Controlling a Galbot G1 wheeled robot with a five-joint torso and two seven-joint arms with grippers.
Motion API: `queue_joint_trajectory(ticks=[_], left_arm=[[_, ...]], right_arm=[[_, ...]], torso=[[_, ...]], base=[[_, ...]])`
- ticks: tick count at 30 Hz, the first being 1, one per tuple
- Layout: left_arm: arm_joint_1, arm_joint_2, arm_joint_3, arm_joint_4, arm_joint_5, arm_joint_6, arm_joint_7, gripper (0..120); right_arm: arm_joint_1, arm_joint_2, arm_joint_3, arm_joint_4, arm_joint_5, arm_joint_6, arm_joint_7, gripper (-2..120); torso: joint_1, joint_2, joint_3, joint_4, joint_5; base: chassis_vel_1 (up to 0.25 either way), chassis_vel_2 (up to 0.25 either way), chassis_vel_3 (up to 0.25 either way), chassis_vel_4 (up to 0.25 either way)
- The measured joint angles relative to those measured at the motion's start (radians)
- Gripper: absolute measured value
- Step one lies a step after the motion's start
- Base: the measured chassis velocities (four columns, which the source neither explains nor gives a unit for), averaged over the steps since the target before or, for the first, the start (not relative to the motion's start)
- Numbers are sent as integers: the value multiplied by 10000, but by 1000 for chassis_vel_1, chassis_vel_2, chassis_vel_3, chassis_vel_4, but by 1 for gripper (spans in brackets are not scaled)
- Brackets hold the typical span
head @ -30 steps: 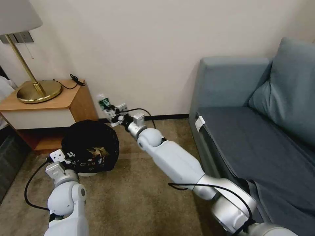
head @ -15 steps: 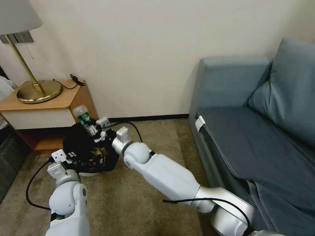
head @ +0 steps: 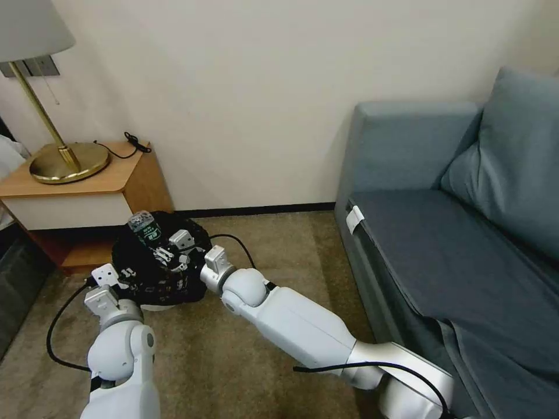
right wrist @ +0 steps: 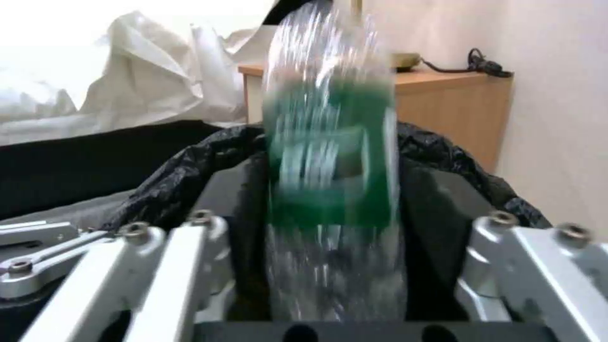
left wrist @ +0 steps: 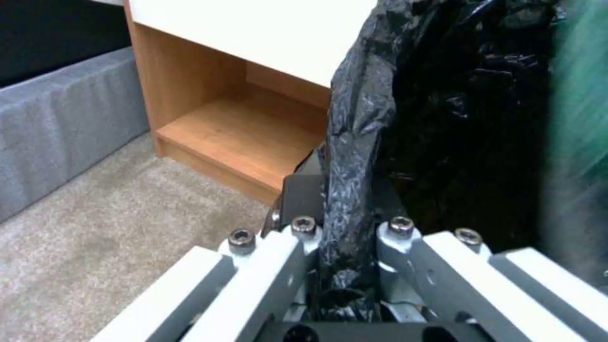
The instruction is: Pick up the trash bin, then pick up the garbage on the floor and place it into the trash bin.
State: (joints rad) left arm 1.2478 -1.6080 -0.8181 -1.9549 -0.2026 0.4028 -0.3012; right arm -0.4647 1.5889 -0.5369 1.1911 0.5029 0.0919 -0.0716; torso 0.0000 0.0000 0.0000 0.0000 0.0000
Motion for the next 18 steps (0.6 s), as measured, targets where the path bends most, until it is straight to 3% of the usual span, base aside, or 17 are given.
queue_joint_trajectory(ticks=[2,6,9,18], left_arm=[[1,0,6,12,1,0,2,4],[9,0,3,18,1,-6,3,4],[11,0,-5,23,1,-17,7,4],[-5,0,-25,23,-22,-17,12,4]], right_arm=[[-10,-1,18,-14,-26,0,-38,70],[-23,-1,23,-33,-44,3,-52,78],[-27,-1,63,-87,-106,25,-74,95],[33,-141,490,13,-132,33,-28,100]], torso=[[0,0,0,0,0],[0,0,1,0,0],[0,0,0,0,0],[0,0,0,0,0]], base=[[0,0,0,0],[0,0,0,0],[0,0,0,0],[0,0,0,0]])
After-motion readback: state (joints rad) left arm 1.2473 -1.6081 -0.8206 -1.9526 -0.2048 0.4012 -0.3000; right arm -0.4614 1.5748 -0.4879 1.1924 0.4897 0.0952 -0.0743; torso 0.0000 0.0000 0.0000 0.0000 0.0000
